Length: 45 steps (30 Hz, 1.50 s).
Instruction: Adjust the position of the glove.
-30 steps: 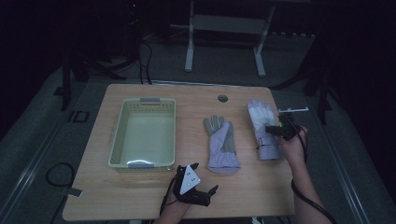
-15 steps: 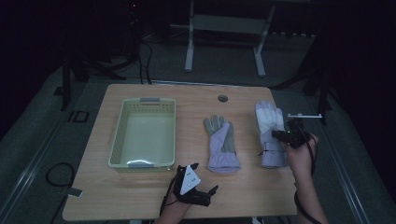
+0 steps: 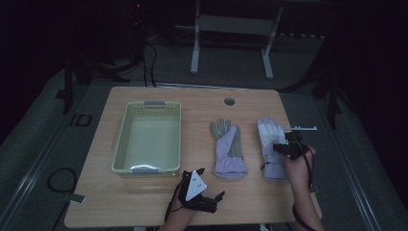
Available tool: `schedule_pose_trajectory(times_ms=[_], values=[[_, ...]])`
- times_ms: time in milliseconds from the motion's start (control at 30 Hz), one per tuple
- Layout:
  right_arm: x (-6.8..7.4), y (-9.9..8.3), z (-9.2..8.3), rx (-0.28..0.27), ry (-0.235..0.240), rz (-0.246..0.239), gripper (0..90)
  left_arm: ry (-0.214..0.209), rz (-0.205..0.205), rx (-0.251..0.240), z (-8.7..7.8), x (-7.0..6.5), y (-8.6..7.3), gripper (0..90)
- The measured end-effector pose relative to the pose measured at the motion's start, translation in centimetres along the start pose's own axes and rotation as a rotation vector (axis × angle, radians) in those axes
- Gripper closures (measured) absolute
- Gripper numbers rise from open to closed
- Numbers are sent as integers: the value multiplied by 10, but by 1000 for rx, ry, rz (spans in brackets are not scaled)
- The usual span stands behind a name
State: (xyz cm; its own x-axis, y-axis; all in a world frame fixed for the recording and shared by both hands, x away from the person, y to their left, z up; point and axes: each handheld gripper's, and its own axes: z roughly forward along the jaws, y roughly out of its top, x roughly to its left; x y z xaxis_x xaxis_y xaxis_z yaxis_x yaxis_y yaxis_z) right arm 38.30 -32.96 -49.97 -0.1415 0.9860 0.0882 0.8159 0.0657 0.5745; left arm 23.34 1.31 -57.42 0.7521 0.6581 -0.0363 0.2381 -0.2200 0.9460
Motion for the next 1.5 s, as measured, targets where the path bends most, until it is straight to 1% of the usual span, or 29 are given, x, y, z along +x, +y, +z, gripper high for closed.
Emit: schedule_pose_trajectory(times_ms=[67,100,200,333,400,467,500,567,633,733,833,933,1033,1067,1133,1200,1267,1400,1433,1500], values=[[-1,-1,9,17,-3,9,714,0,2,1,0,0,0,0],[0,-2,14,26,1,6,701,0,2,1,0,0,0,0],[2,-3,18,28,0,3,666,0,1,1,0,0,0,0],[1,-1,15,26,11,-3,633,-1,2,0,0,0,0,0],[0,1,11,21,18,-12,601,1,2,1,0,0,0,0],[-2,2,8,22,35,-14,571,3,2,2,0,0,0,0],[-4,3,7,24,40,-25,548,3,2,1,0,0,0,0],[-8,3,4,8,65,-34,516,3,1,0,0,0,0,0],[-11,4,-1,-12,95,-55,471,2,-1,0,0,0,0,0],[-18,4,-10,-39,136,-121,423,3,-1,1,0,0,0,0],[-25,4,-15,-44,153,-173,405,4,-2,0,0,0,0,0],[-32,2,-18,-37,160,-193,381,5,0,0,0,0,0,0],[-36,1,-20,-42,170,-188,349,6,3,-1,0,-1,0,0],[-36,1,-20,-54,174,-188,340,6,1,-1,0,-1,0,0],[-36,1,-18,-50,181,-178,346,5,0,-1,0,0,0,0],[-34,1,-12,-39,179,-179,346,5,0,-2,0,-1,0,0],[-34,0,-5,-27,183,-160,346,4,0,-3,0,-1,0,0],[-35,-2,9,-5,182,-146,348,3,-1,-1,0,0,0,0],[-36,-3,13,-1,176,-145,354,5,1,-1,0,0,0,0],[-36,-6,20,17,168,-154,409,6,5,0,0,-1,0,0]])
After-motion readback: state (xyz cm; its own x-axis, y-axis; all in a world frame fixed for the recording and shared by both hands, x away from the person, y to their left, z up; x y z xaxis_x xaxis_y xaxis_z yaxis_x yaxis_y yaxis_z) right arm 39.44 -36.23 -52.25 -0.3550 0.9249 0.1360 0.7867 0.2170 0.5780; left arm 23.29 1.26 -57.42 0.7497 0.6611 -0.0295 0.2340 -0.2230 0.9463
